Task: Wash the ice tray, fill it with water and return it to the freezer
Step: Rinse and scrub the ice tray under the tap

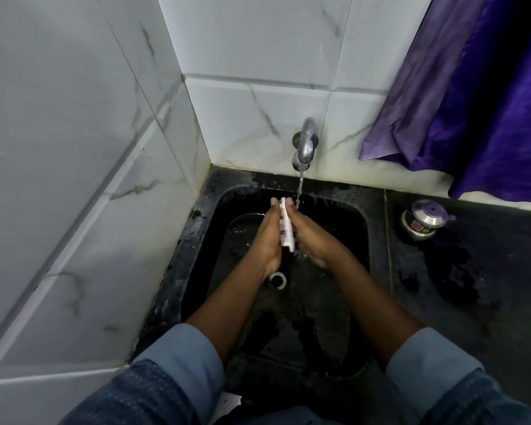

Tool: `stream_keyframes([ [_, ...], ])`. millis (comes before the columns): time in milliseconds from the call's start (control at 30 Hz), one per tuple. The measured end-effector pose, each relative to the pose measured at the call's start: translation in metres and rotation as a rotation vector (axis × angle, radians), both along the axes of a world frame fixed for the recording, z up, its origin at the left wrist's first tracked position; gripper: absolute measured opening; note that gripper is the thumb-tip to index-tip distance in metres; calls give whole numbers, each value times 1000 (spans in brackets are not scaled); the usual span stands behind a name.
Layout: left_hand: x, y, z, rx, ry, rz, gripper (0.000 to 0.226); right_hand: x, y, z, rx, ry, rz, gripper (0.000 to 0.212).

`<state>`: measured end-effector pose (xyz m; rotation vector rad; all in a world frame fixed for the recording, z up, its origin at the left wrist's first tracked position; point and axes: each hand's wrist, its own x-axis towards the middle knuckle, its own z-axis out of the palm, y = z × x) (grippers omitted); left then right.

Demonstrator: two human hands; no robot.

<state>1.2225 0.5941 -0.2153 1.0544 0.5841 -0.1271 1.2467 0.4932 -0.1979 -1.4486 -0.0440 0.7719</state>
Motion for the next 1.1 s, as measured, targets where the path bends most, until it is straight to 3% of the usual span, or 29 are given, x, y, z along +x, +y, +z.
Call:
stream_keyframes([
  [33,2,-9,1,-106,0,-5,59,1,2,0,17,-2,-44,60],
  [100,15,-17,-6,-100,21,69,67,3,1,3,4,-44,-177,46],
  [200,25,-15,-13,253,100,-149,94,9,-7,0,-68,-86,-347,34],
  [300,34,-21,-7,623,36,-302,65,12,-17,-5,-69,-62,-450,35],
  [400,49,-14,-3,963,81,-439,57,17,-30,-12,-24,15,-550,41],
  [500,66,-8,-11,1063,123,-529,63,21,-46,-16,-77,48,-617,51],
  [667,83,-12,-18,1134,92,-558,77,25,-81,-17,-98,79,-753,47],
  [733,91,-7,-21,1048,106,-509,88,27,-98,-22,-142,67,-787,48],
  [800,97,2,-24,797,95,-392,91,28,-113,-26,-188,62,-826,49],
  [933,91,24,-23,433,99,-291,29,32,-128,-40,-326,2,-872,47],
  [1100,68,53,-12,100,61,-185,35,45,-108,-59,-433,-8,-736,46],
])
